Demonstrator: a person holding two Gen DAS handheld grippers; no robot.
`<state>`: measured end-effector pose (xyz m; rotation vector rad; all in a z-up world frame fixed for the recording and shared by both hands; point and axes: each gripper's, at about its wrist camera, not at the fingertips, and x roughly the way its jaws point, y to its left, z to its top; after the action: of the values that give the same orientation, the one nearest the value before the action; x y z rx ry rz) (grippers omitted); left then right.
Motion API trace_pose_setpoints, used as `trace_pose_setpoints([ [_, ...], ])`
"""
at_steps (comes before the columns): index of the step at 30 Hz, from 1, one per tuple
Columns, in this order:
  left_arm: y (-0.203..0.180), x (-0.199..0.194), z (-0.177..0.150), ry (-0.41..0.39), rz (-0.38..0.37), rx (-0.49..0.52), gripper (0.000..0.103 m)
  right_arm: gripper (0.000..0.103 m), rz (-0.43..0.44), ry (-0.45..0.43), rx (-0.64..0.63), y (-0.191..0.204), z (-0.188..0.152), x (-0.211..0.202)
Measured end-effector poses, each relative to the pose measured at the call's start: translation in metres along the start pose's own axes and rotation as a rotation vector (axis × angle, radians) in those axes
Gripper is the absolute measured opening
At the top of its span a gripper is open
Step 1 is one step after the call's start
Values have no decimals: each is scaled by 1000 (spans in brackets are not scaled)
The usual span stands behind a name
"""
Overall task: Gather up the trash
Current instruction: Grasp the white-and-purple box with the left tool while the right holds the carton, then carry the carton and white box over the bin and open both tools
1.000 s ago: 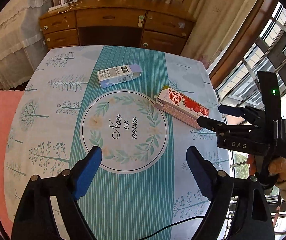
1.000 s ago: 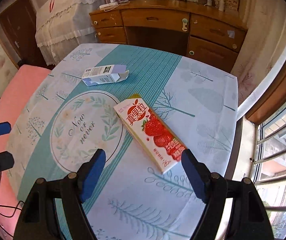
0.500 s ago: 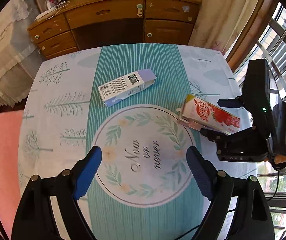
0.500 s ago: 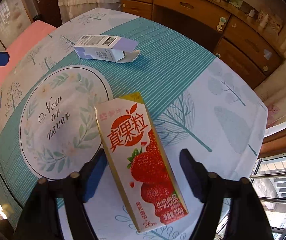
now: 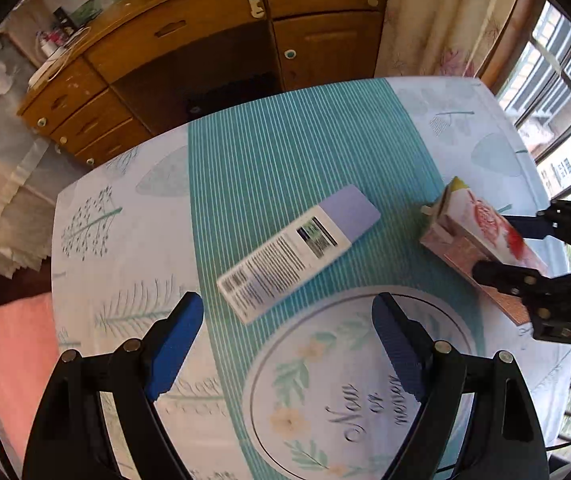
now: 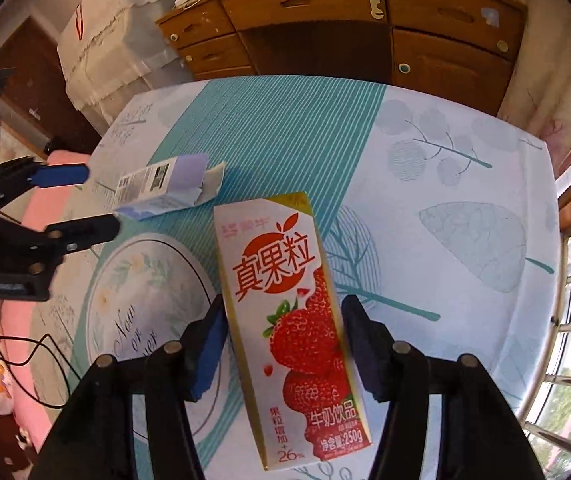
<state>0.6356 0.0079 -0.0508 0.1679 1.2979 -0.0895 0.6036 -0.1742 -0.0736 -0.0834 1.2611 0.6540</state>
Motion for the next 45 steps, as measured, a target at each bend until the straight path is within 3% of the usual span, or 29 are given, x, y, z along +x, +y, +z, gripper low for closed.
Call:
trace_pose_setpoints([
  [9, 2, 41, 23, 80, -55, 121, 85, 57, 47, -8, 44, -1, -2, 1],
  [11, 0, 48, 25, 92, -69, 130, 78, 57, 47, -10, 51, -2, -3, -1],
  [13, -1, 55, 25, 122, -95, 133, 47, 57, 46, -12, 60, -3, -2, 0],
  [14, -1, 58, 24, 139, -111, 124, 40, 57, 46, -14, 65, -3, -2, 0],
  [15, -1, 60, 23, 143, -121, 115, 37, 57, 47, -16, 69, -4, -3, 0],
  [22, -13, 42, -5, 70, -106, 36, 35, 56, 25, -26, 94, -1, -12, -6],
  [30, -17, -23, -84, -44, -100, -142, 35, 56, -62, -79, 78, 33, -56, -37],
  [34, -16, -66, -137, -103, -139, -210, 35, 56, -92, -119, 97, 64, -89, -59],
  [42, -21, -144, -261, -194, -284, -248, 35, 56, -101, -174, 183, 150, -194, -101],
  [45, -27, -166, -307, -217, -290, -211, 35, 56, -121, -198, 221, 181, -239, -114],
])
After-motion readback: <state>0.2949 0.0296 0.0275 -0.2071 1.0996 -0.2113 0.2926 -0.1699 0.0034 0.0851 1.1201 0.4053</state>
